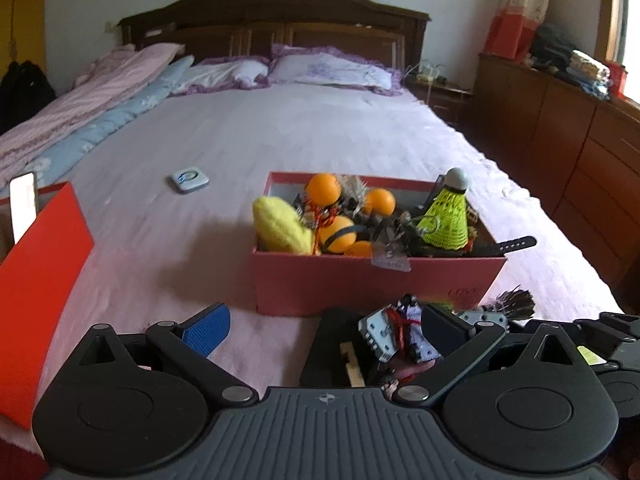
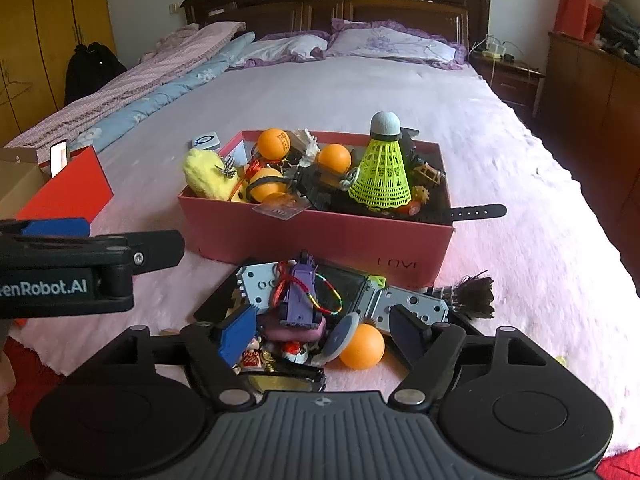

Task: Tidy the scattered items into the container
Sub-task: 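Withdraw both tools from the red box toward the toy pile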

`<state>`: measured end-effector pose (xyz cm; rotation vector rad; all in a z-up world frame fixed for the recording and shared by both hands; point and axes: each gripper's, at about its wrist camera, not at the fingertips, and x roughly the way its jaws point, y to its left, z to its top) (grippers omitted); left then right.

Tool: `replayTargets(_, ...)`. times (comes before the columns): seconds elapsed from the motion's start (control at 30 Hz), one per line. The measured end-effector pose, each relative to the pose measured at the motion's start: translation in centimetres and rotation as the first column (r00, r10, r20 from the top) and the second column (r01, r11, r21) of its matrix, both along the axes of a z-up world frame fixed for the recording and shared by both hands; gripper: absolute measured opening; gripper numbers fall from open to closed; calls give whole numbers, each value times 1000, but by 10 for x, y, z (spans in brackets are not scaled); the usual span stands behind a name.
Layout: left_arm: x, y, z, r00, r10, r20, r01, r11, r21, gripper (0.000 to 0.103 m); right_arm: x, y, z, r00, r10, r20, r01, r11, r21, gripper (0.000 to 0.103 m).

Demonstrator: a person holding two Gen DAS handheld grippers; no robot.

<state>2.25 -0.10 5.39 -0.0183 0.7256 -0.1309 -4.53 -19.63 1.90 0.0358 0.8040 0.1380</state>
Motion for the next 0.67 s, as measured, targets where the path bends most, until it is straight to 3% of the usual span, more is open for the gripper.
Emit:
replayTargets(0.33, -10, 3, 8, 997, 75, 32, -76, 997, 25, 103, -12, -3, 3, 1000, -30, 4, 30, 999, 16, 81)
replayTargets(0.67, -29, 0, 16, 995, 44, 90, -46, 999, 14, 103, -26, 0, 4, 999, -42, 21, 41, 999, 24, 84)
